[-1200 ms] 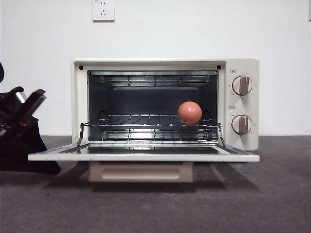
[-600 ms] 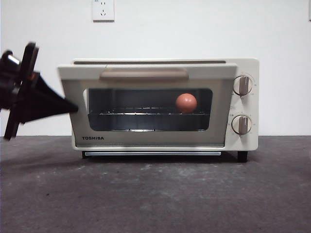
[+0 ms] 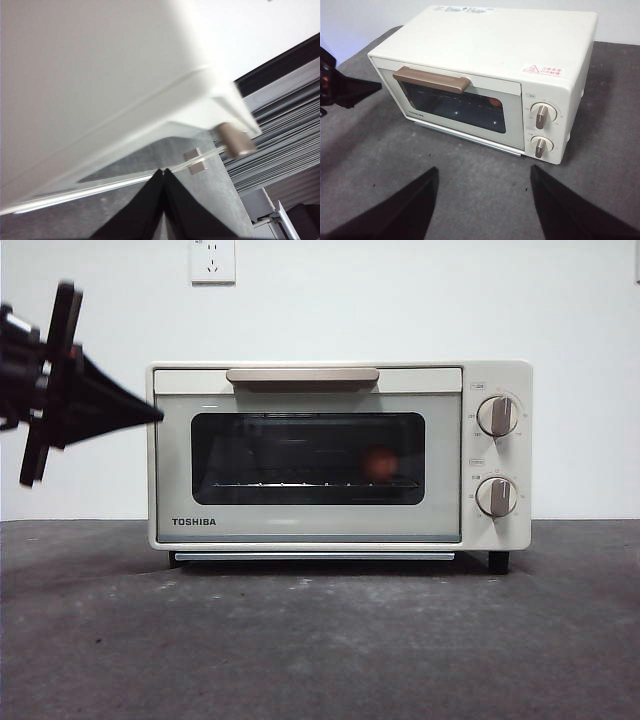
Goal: Eggoven
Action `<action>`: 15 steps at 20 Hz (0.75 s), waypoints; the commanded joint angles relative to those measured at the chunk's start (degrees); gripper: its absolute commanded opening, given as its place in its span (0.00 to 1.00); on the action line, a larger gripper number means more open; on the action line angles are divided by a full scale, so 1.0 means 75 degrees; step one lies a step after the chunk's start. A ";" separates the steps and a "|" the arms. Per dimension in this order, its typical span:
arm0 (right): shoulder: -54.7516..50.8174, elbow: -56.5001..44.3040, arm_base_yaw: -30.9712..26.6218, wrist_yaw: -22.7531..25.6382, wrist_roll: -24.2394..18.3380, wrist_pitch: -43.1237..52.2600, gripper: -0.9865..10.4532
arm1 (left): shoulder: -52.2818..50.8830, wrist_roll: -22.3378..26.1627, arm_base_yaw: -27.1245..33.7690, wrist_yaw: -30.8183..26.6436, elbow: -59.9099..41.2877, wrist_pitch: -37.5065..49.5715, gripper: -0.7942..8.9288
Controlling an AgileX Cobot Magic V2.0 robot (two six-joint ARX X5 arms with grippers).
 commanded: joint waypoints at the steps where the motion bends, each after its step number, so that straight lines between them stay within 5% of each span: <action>1: 0.0052 0.0117 0.0067 0.0012 0.0076 -0.0009 0.34 | -0.0548 0.0469 -0.0099 -0.0233 0.0087 -0.0632 0.09; 9: 0.0093 -0.0207 0.0067 -0.0020 -0.0152 0.0236 0.33 | -0.2958 0.2739 -0.0758 -0.2145 0.0087 -0.4339 0.09; 15: -0.0085 -0.1632 0.0067 -0.0519 -0.0152 0.2264 0.31 | -0.4750 0.3652 -0.1378 -0.3573 0.0087 -0.6073 0.09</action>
